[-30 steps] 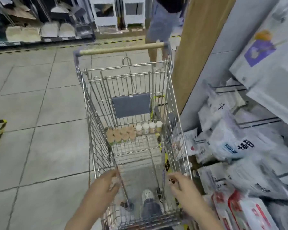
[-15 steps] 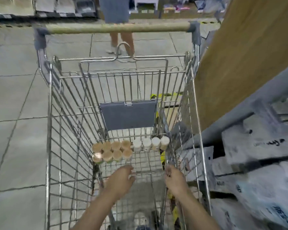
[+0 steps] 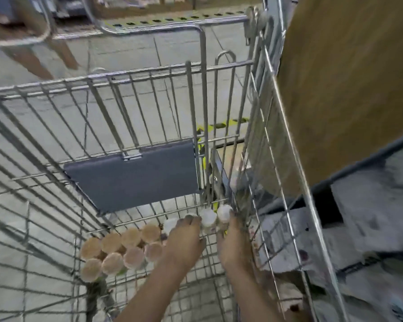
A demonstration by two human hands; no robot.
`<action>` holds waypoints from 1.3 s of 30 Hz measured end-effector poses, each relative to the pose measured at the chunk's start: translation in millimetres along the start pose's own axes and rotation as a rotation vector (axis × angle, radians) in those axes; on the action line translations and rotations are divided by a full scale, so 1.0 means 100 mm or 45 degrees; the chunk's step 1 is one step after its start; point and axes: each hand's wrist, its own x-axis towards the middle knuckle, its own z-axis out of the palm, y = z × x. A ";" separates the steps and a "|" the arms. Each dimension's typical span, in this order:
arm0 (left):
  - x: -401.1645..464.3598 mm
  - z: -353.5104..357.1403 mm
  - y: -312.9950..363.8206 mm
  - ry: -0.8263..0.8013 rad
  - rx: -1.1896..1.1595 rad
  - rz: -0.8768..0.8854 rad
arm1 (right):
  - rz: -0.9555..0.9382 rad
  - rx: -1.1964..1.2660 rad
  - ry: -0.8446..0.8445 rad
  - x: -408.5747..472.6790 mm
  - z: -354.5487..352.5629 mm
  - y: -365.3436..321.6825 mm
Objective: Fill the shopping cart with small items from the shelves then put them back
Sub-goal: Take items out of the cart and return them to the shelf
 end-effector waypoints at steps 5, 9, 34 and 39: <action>0.30 0.16 0.01 0.061 0.192 0.077 | -0.084 -0.064 0.089 0.08 0.24 0.08; 0.40 0.25 0.00 0.068 0.250 0.057 | -0.147 -0.143 0.187 0.14 0.41 0.21; 0.18 0.17 -0.06 0.380 -0.217 0.174 | -0.113 -0.148 0.326 -0.41 0.00 0.06; -0.33 -0.16 -0.03 0.564 -0.647 0.107 | -0.059 0.051 0.332 -0.83 -0.27 -0.12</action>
